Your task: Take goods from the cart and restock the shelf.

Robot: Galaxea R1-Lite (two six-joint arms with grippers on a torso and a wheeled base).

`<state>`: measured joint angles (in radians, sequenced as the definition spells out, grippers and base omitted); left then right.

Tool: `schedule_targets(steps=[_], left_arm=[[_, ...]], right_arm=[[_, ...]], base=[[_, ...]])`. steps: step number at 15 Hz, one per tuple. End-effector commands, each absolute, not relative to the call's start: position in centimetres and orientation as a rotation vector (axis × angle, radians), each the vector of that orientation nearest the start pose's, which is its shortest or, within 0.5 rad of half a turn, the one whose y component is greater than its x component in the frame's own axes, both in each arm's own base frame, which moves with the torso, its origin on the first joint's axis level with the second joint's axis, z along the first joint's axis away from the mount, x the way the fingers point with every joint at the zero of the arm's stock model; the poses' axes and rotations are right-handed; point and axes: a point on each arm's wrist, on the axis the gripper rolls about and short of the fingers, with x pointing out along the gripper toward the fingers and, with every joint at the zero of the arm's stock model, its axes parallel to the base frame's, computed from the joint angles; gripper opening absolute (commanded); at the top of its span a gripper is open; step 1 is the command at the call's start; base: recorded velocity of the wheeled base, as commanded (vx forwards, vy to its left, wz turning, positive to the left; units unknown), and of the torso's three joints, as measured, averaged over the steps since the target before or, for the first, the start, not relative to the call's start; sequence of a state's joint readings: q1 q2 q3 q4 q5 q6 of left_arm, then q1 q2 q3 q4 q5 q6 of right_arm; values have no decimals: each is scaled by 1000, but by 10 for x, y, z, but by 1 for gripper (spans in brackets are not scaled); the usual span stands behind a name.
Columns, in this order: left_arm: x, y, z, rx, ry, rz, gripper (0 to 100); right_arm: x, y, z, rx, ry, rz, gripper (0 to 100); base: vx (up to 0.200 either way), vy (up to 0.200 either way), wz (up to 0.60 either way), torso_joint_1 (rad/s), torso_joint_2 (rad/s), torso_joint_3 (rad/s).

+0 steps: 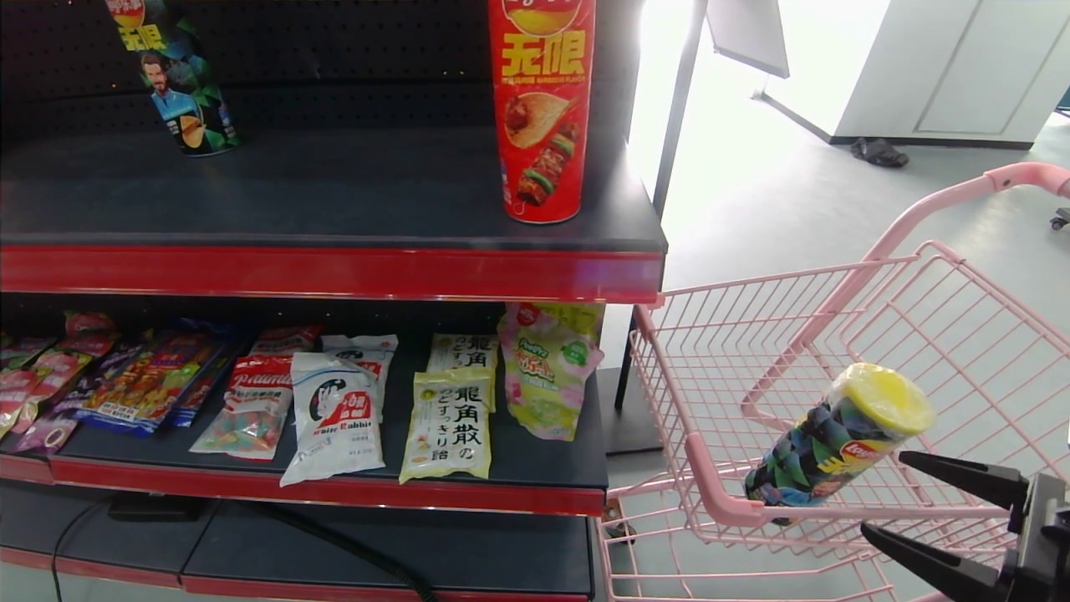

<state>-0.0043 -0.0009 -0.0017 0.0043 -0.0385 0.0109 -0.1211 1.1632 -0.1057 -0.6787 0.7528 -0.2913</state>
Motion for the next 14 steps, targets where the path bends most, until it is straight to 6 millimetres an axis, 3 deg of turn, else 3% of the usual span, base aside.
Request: schedule_targets(steps=[1,2,4,9,14], left_arm=[[-23,-1,75,11,3,-43,100],[-23,-1,75,11,3,-43,100],[-23,-1,75,11,3,-43,100],[-23,-1,75,11,3,-43,100],[-23,-1,75,11,3,-43,100]], right_arm=[[149,-21,116,-150,282,680,100],[163,-39,121,-199,269,660,100],[170,-57,124,-231,283,645,100],[153,-55,114,-220,314,670,100],[162,-59,115,-220,321,670,100]], base=[[0,0,0,0,0,0],[0,0,0,0,0,0],[0,0,0,0,0,0],[0,0,0,0,0,0],[0,0,0,0,0,0]])
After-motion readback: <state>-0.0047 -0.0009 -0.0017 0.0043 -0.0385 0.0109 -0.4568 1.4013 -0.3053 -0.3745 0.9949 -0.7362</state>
